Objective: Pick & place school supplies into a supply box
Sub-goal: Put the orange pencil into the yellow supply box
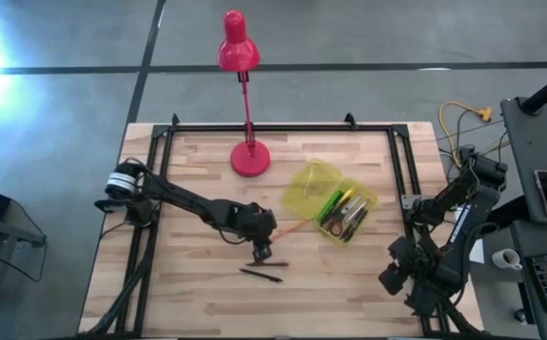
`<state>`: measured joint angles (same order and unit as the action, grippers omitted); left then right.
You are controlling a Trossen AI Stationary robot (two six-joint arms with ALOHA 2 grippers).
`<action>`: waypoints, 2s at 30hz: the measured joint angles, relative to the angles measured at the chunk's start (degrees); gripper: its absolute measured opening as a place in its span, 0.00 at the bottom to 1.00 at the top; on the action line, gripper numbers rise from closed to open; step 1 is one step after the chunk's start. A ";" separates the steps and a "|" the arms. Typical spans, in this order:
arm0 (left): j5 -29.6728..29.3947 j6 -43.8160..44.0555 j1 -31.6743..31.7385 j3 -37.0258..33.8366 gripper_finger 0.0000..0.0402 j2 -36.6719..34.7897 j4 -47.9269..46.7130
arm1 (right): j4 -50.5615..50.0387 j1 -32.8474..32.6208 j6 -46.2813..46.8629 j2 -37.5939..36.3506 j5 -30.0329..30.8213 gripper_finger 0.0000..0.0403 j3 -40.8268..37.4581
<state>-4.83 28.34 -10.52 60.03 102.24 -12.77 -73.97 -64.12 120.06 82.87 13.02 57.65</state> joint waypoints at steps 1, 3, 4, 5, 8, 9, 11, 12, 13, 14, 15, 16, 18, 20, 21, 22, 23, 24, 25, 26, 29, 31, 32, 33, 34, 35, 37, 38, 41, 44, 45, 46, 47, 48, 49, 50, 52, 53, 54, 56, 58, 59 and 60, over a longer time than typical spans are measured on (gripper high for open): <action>-1.44 -0.75 -0.31 0.00 0.39 0.30 0.44 | 0.02 0.00 0.04 0.00 0.01 0.45 0.00; -6.20 -1.29 -0.82 0.13 0.39 1.77 0.22 | 0.15 0.00 0.16 -0.01 0.00 0.45 0.00; -8.42 -1.22 -0.83 0.50 0.39 2.71 0.01 | 0.17 0.00 0.41 -0.02 0.02 0.45 0.00; -9.19 -1.17 -0.78 1.06 0.39 3.74 0.16 | 0.32 0.00 0.79 -0.02 0.02 0.45 -0.02; -7.68 -1.55 -0.24 3.71 0.39 6.69 0.97 | 0.47 0.00 1.26 -0.02 0.02 0.45 0.00; -7.62 -2.15 -0.23 4.80 0.39 7.95 1.22 | 0.64 0.00 1.27 -0.02 0.00 0.45 -0.02; -8.22 -3.09 -0.35 6.68 0.39 10.47 0.52 | 0.83 0.00 1.29 -0.02 0.00 0.45 0.00; -8.35 -3.20 -0.38 7.72 0.38 12.06 0.15 | 0.88 0.00 1.40 -0.02 0.02 0.45 0.00; -8.31 -3.20 -0.41 8.71 0.36 13.53 -0.34 | 1.02 0.00 1.48 -0.02 0.00 0.45 0.00; -8.12 -3.29 -0.41 9.81 0.33 15.00 -1.00 | 1.22 0.00 1.49 -0.02 0.02 0.45 0.00; -7.84 -3.70 -0.41 10.86 0.29 16.69 -2.01 | 1.36 0.02 1.51 -0.02 0.00 0.45 0.00; -7.64 -4.36 -0.40 11.92 0.24 17.89 -3.06 | 1.49 0.02 1.51 -0.02 0.00 0.45 0.00; -7.18 -5.65 -0.39 13.42 0.12 20.09 -5.24 | 1.99 0.04 1.51 -0.02 -0.02 0.45 0.00; -6.33 -5.87 -0.40 13.84 0.04 20.89 -6.34 | 2.62 0.04 1.51 -0.02 -0.02 0.45 0.00; -5.15 -6.13 -0.34 13.63 0.03 20.93 -6.54 | 2.93 0.04 1.51 -0.03 -0.06 0.45 0.00; -3.61 -6.33 -0.22 13.06 0.03 20.77 -6.31 | 3.05 0.04 1.51 -0.04 -0.23 0.45 0.00; -2.63 -6.46 -0.13 12.31 0.02 20.07 -6.07 | 3.14 0.04 1.49 -0.04 -0.50 0.45 0.00; -2.17 -6.56 -0.18 11.33 0.02 19.13 -6.15 | 3.19 0.04 1.46 -0.04 -0.72 0.45 0.00; -1.55 -6.58 -0.42 10.20 0.02 18.13 -6.56 | 3.18 0.04 1.31 -0.04 -0.81 0.45 0.00; -1.10 -6.57 -0.68 9.06 0.01 16.66 -7.36 | 3.16 0.04 1.27 -0.04 -0.85 0.45 0.00; 0.40 -5.27 -1.20 5.39 0.01 11.64 -8.79 | 2.83 0.04 1.02 -0.04 -0.86 0.45 0.00; 0.90 -3.57 -1.36 2.57 0.01 7.17 -8.79 | 2.74 0.03 1.00 -0.02 -0.87 0.45 -0.02; 0.89 -2.69 -1.38 1.01 0.01 4.63 -9.06 | 2.63 0.03 0.97 -0.04 -0.87 0.45 -0.02; 0.73 -1.74 -1.43 -0.68 0.01 2.24 -9.70 | 2.55 0.02 0.87 -0.04 -0.87 0.45 -0.02; 0.20 -0.74 -1.44 -2.50 0.00 -0.23 -11.20 | 2.46 0.01 0.84 -0.02 -0.87 0.45 -0.02; -0.16 0.44 -1.44 -4.46 0.00 -2.77 -13.18 | 2.29 0.00 0.83 -0.02 -0.87 0.45 -0.02; -0.66 3.42 -1.44 -8.23 0.00 -7.75 -17.94 | 2.11 0.00 0.81 0.02 -0.77 0.45 -0.02; -1.39 4.95 -1.44 -9.92 0.00 -10.11 -19.16 | 2.09 0.00 0.82 0.02 -0.49 0.45 -0.07; -2.02 11.09 -1.37 -14.65 0.00 -18.05 -20.06 | 1.96 0.00 1.06 0.02 1.18 0.45 -0.07; -3.49 17.71 -1.39 -17.19 0.00 -25.25 -17.35 | 2.25 0.12 1.23 0.02 2.94 0.45 -0.07; -4.93 18.90 -1.42 -17.58 0.00 -27.21 -17.27 | 2.49 0.33 1.04 0.02 3.56 0.45 -0.07; -6.26 19.31 -1.40 -17.84 0.00 -28.89 -17.36 | 2.88 0.69 0.93 0.02 4.13 0.45 -0.07; -7.17 19.45 -1.34 -17.97 0.00 -30.13 -17.26 | 3.28 1.05 0.83 0.02 5.16 0.45 -0.07; -7.71 19.97 -1.08 -17.97 0.01 -30.96 -17.08 | 3.91 1.66 0.62 0.02 6.27 0.45 -0.07; -7.89 20.40 -0.93 -17.88 0.01 -31.41 -16.52 | 4.20 2.57 0.22 0.02 7.40 0.45 -0.07; -8.12 20.45 -0.68 -17.22 0.01 -31.74 -15.99 | 4.30 3.67 0.25 0.02 8.63 0.45 -0.07; -9.08 20.42 -0.65 -15.08 0.01 -31.84 -12.71 | 3.95 6.35 1.88 0.02 9.47 0.45 -0.07; -9.56 19.96 -0.59 -13.98 0.01 -31.63 -11.59 | 3.75 7.82 2.66 0.02 9.39 0.45 -0.07; -10.26 19.19 -0.40 -12.70 0.01 -31.06 -11.32 | 3.69 9.11 2.77 0.01 9.31 0.45 -0.10; -10.52 17.26 0.01 -10.27 0.01 -29.44 -11.30 | 3.65 10.90 2.40 -0.46 9.35 0.45 -0.29; -10.63 15.01 0.35 -7.87 0.01 -27.65 -11.77 | 3.21 12.09 -0.30 -1.40 9.18 0.45 -0.83; -10.68 13.87 0.46 -6.61 0.01 -26.84 -11.62 | 3.25 12.43 -2.25 -1.98 8.52 0.45 -1.23; -10.68 12.67 0.46 -5.24 0.01 -25.98 -11.41 | 3.25 12.66 -4.02 -2.43 7.73 0.45 -1.66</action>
<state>-15.51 41.02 -10.07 54.79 76.26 -24.18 -70.72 -51.46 116.04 80.45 20.75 55.99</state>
